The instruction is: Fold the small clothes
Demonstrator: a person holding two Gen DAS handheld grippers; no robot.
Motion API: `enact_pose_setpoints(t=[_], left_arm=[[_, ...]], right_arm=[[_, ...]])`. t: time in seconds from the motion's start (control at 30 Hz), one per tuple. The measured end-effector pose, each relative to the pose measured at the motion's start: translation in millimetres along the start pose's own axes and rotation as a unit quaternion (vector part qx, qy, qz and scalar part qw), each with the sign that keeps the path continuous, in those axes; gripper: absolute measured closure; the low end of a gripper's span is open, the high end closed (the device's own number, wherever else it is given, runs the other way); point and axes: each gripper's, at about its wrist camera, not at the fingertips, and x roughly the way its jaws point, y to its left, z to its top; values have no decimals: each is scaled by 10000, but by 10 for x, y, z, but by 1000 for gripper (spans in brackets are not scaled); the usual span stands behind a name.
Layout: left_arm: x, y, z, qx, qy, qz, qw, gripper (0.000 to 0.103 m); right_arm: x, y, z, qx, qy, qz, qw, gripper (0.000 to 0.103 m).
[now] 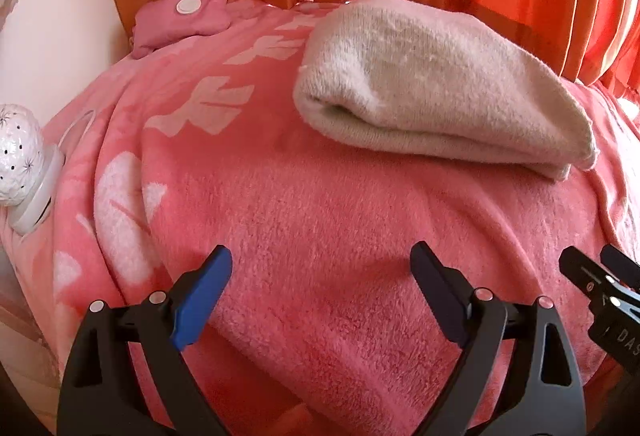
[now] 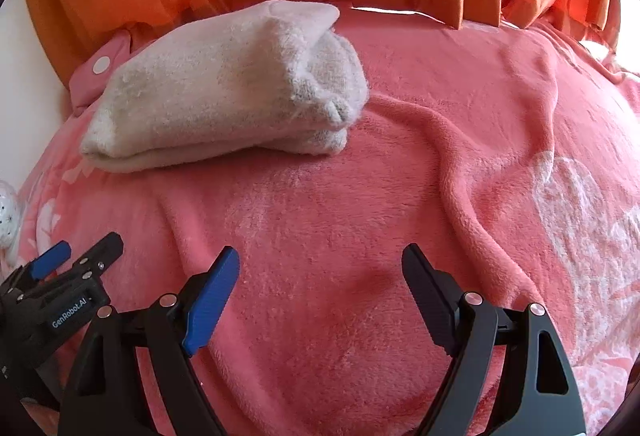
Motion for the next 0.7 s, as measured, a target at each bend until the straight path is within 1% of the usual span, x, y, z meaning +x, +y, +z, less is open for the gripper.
enact_pose_setpoints(t=[0.17,0.5,0.7], left_arm=[[-16,-37,-38,107,-9,102,9999,15],[-31,-43,-82,68,43,33,10000,15],[-31,-57,-105,79,24,31,10000,14]], right_arm=[[-21,32,-15,-86,-57,-49,9999,22],[-47,141,-72,-211,-126,-142,9996,22],[-62,241,-106,-445,-205,-243,9985,22]])
